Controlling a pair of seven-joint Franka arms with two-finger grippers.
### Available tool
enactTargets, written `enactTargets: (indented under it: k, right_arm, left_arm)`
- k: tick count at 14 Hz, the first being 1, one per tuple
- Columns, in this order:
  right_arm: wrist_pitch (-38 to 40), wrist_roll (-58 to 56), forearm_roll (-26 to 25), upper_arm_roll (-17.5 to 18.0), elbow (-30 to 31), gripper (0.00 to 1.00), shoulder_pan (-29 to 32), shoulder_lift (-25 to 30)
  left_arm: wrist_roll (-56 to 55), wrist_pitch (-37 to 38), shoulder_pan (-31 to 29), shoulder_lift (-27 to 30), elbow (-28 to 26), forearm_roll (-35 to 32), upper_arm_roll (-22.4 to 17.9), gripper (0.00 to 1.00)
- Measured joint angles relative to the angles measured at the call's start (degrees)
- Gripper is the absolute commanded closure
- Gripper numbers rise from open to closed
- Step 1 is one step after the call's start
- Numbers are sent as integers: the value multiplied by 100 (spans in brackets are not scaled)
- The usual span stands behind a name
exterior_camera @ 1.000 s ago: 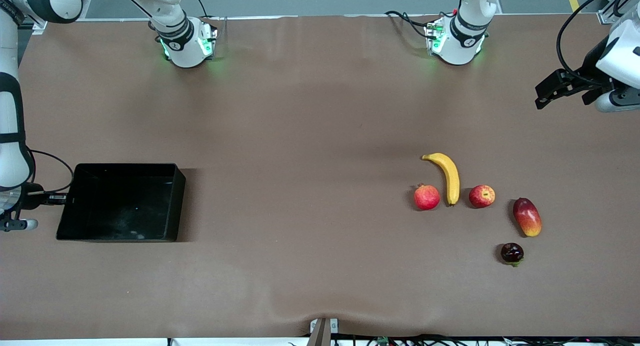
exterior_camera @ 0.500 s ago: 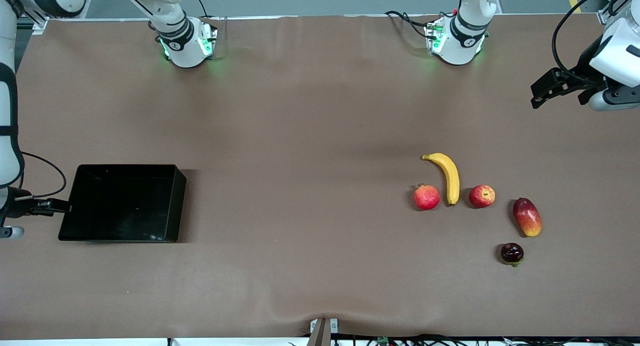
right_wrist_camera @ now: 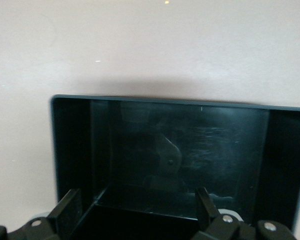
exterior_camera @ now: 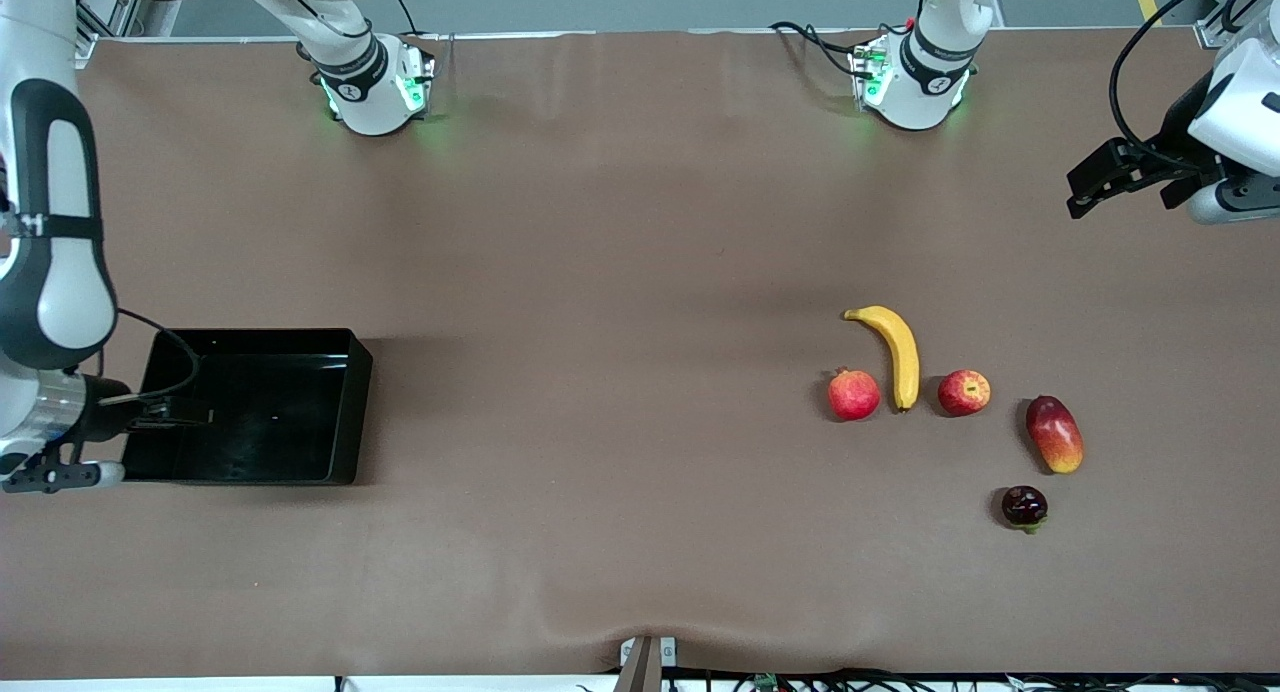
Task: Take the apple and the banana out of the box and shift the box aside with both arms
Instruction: 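Open the right gripper off the tray rim and raise it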
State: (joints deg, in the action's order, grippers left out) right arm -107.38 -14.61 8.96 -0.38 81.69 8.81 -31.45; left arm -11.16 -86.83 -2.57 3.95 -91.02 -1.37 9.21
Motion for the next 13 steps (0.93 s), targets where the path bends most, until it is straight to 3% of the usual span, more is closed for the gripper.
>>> enactTargets:
  k: [6,13]
  right_arm:
    - [208,574,-362,1,526,0,-451,926]
    - [947,874,-572,38,510,0,-1120,1739]
  left_arm:
    - [-216,125,8,93,0,0,32,0]
    - [-230,128,27,0,-42,0,112,0]
